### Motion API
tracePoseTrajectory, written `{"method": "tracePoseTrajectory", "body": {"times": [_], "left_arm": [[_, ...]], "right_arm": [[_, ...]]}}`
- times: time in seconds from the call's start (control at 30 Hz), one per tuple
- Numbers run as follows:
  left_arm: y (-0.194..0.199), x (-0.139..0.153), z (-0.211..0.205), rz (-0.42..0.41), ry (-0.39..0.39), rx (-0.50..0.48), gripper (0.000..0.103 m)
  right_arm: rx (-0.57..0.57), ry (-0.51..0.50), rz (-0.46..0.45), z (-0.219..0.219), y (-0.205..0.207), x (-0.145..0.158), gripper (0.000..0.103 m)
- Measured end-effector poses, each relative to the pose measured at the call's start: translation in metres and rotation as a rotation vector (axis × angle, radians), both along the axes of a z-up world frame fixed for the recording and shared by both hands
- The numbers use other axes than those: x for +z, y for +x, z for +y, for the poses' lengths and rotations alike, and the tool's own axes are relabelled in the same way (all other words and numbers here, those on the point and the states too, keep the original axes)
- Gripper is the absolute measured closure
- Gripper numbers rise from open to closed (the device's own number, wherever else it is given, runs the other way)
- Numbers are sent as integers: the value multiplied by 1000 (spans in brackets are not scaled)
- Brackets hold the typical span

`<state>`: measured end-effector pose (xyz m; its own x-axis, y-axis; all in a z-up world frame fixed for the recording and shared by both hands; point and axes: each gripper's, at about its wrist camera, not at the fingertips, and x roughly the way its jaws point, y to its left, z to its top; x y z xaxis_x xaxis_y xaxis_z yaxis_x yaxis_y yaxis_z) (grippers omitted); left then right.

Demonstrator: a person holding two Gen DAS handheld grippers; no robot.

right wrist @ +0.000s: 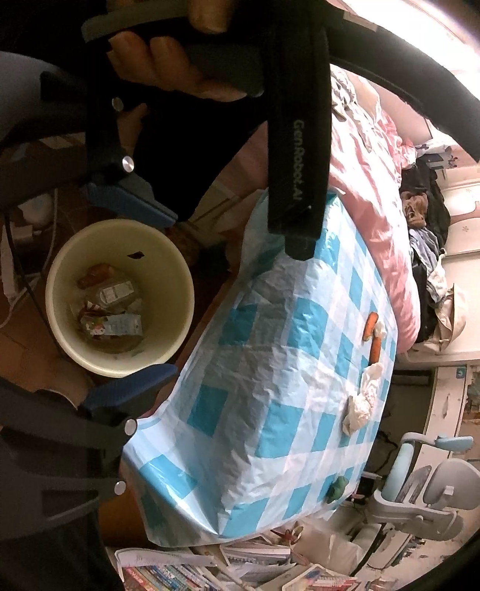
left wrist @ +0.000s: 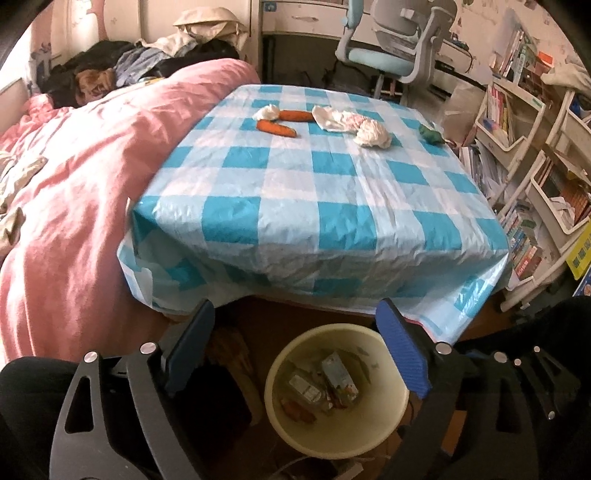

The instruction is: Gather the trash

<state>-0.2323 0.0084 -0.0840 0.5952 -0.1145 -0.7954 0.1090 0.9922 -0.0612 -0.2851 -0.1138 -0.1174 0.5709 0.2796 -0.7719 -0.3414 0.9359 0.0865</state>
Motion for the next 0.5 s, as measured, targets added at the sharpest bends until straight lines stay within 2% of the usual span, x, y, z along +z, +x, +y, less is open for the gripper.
{"method": "tracePoseTrajectory", "body": {"times": [0.27, 0.5], "left_arm": [[-4, 8, 0, -54, 29, 14, 11], [-3, 8, 0, -56, 33, 20, 9]], "right_arm": [[-7, -2, -17, 0, -1, 2, 26], [-12, -2, -23, -1, 0, 2, 23]]}}
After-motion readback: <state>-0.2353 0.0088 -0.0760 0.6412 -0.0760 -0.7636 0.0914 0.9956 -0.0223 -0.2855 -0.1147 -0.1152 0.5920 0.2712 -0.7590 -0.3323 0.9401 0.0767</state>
